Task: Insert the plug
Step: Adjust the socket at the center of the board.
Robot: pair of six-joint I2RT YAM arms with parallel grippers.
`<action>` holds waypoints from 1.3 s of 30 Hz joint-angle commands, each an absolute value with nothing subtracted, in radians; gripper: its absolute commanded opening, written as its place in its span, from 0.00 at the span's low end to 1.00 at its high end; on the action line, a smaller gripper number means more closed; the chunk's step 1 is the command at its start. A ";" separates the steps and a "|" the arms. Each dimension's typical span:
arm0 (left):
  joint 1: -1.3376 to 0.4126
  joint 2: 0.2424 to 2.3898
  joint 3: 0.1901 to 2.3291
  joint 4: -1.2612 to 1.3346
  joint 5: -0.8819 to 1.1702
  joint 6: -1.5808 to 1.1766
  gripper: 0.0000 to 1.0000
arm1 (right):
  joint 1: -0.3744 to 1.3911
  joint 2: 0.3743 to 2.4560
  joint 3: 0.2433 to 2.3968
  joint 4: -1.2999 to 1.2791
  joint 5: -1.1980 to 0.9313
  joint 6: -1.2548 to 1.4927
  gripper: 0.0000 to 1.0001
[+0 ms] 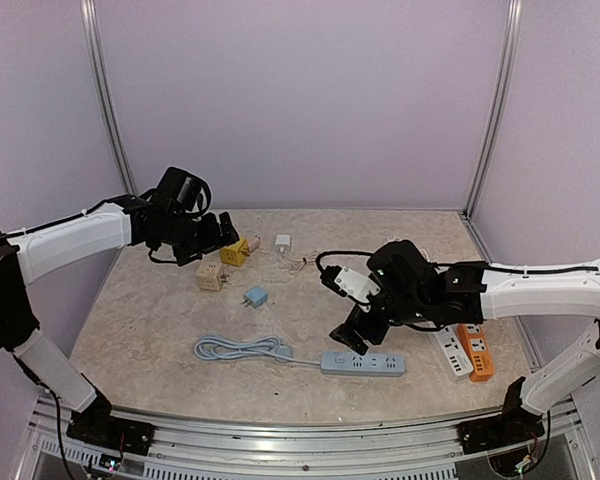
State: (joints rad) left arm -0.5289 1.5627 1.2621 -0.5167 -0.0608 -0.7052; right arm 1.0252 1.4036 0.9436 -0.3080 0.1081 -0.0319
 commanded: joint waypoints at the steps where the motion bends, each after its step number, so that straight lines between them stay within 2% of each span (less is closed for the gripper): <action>1: -0.523 1.592 1.273 -0.524 -0.044 -0.684 0.99 | 1.020 1.365 0.888 -0.316 0.138 -0.013 1.00; 8: -0.522 1.665 1.290 -0.568 -0.061 -0.653 0.99 | 1.020 1.323 0.825 -0.291 0.132 0.031 1.00; 20: -0.589 1.809 1.356 -0.604 -0.085 -0.617 0.99 | 1.021 1.339 0.808 -0.415 0.149 0.092 1.00; 30: -0.619 1.730 1.320 -0.586 -0.110 -0.627 0.99 | 1.049 1.482 0.893 -0.506 0.191 0.152 1.00; 39: -0.682 1.650 1.306 -0.683 -0.172 -0.604 0.99 | 1.052 1.478 0.898 -0.500 0.205 0.234 1.00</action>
